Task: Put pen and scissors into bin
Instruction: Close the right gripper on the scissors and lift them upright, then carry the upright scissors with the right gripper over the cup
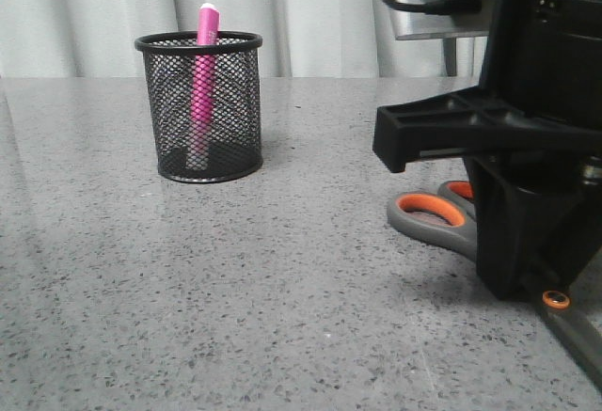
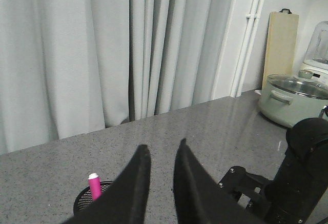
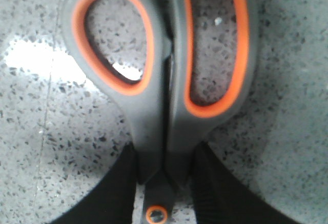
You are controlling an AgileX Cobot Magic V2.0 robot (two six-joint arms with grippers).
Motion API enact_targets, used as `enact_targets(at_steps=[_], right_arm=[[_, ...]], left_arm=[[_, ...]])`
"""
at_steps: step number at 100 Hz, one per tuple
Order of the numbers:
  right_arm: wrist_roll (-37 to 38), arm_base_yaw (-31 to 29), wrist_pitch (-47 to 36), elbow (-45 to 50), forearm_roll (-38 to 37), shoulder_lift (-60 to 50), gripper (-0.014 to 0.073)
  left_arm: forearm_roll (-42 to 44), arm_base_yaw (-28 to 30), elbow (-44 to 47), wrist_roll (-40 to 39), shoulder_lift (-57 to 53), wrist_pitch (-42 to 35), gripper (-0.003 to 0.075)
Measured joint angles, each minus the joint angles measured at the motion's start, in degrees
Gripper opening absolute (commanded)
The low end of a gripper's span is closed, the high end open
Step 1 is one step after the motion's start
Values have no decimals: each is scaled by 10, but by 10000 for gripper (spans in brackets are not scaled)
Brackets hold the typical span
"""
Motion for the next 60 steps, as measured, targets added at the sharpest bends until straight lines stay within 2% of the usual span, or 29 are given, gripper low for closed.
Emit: enact_targets(at_steps=[16,27,46,60], right_arm=[[0,2,-14,-2,-15,-1,-67],[-2,1,-56,-26,-64,2,-66],[-3,12,-184,-115,-168,-14,-66],[-3,15,-313,-150,-216,-19,-66]], left_arm=[[0,0,0,0,0,1,94],[0,0,0,0,0,3,94],[-8,0,0,0,0,9,94],[-13,0,0,0,0,11,94]])
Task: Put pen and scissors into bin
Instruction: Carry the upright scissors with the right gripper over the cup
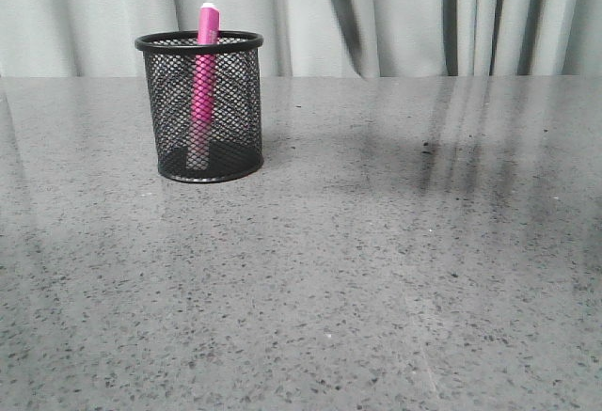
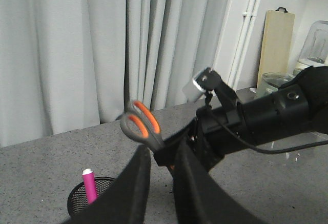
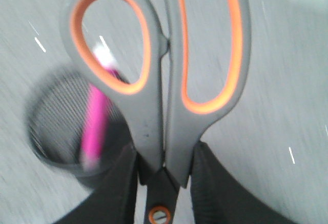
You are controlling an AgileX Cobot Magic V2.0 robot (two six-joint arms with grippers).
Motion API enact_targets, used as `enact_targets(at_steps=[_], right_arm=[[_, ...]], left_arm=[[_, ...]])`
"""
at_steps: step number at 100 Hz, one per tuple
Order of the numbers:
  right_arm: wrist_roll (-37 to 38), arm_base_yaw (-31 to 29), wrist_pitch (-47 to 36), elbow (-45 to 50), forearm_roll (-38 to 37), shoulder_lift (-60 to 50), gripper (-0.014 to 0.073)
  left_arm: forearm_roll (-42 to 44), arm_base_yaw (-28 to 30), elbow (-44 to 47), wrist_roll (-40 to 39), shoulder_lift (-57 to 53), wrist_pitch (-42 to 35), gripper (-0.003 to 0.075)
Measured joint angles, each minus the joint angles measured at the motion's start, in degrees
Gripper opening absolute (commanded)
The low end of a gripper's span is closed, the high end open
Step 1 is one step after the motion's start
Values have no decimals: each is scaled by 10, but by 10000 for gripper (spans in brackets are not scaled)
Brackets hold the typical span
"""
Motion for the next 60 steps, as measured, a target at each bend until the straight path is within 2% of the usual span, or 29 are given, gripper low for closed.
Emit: enact_targets(at_steps=[22,38,60], right_arm=[[0,-7,-221,0,-76,28,-67],[0,-38,-365,0,-104,76,-69],[0,-57,-475,7,-110,136,-69]], left_arm=[[0,0,0,0,0,8,94],[0,0,0,0,0,11,94],[0,0,0,0,0,22,94]])
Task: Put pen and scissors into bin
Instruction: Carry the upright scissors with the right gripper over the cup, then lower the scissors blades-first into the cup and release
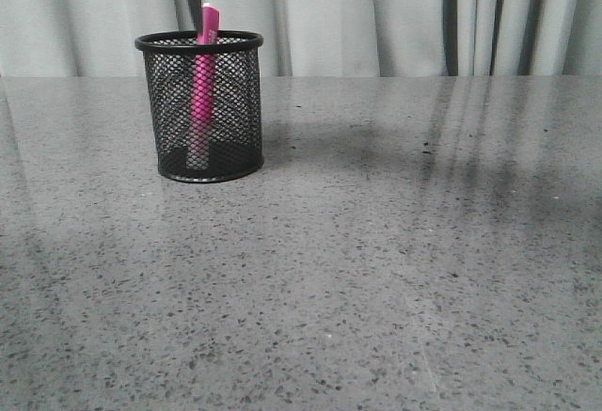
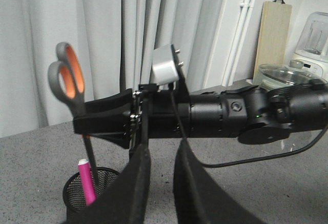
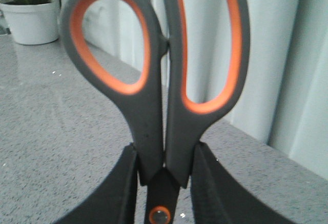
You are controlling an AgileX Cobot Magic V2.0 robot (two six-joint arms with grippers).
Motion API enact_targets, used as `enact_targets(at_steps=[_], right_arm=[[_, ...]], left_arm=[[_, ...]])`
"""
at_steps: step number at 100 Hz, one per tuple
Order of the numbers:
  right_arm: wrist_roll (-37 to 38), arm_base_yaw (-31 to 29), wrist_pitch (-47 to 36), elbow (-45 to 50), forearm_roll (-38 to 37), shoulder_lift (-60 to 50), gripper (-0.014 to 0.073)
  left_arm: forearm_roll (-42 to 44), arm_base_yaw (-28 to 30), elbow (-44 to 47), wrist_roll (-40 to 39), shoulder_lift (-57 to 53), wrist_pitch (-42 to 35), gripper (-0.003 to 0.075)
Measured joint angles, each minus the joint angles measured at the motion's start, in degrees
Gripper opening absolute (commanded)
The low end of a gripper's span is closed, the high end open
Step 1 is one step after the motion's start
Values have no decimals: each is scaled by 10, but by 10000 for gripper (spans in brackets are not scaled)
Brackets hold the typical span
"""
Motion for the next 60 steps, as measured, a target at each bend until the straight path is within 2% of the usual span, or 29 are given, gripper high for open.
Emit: enact_targets(at_steps=[22,54,60], right_arm=[[0,-1,-78,50,-6,34,-69],[-1,-1,-86,93,-8,42,-66],[-1,-1,-86,93,-6,42,-41]], left_arm=[[0,0,0,0,0,18,94],[0,0,0,0,0,27,94],[0,0,0,0,0,27,94]])
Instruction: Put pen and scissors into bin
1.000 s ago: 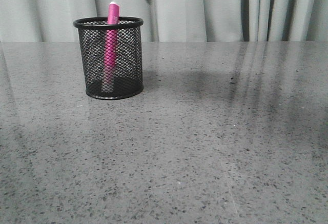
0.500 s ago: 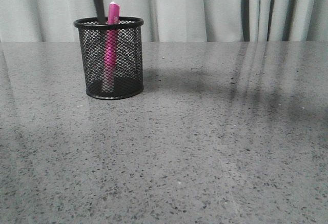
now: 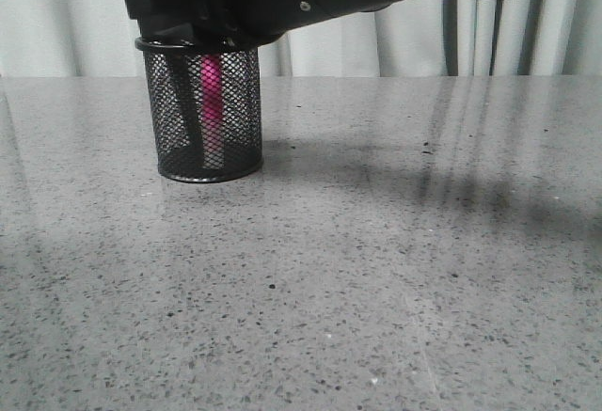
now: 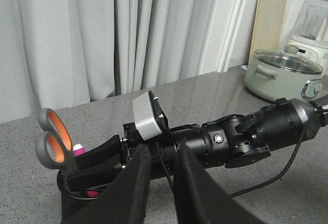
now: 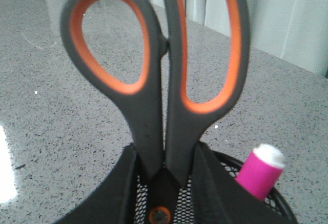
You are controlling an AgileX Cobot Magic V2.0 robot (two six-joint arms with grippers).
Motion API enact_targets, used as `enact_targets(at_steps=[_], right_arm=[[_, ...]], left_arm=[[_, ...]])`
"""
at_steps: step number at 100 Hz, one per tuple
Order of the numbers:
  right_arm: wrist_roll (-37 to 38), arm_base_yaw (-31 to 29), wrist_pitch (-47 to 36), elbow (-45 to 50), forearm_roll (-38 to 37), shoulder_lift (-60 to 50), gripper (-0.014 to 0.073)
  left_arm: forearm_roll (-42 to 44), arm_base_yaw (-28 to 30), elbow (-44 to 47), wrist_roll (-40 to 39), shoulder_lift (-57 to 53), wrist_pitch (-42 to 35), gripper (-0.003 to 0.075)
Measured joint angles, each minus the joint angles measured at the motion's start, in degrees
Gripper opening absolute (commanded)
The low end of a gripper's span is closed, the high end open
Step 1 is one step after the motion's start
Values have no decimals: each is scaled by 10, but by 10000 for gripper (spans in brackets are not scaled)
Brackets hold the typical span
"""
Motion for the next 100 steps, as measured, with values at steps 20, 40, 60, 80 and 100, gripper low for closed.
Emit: enact_targets(at_steps=[20,40,60,80,100], right_arm=[[0,0,-3,0,16,0,290],[0,0,-20,0,50,0,489],[0,-2,-63,0,76,-16,468],[0,-14,-15,2,79,-116,-64],[0,-16,195,31,30,-297,-71]], left_arm=[[0,0,0,0,0,1,94],[0,0,0,0,0,1,94],[0,0,0,0,-1,1,94],[51,0,8,-9,-43,1,43],[213,0,48,-156,-157,58,22]])
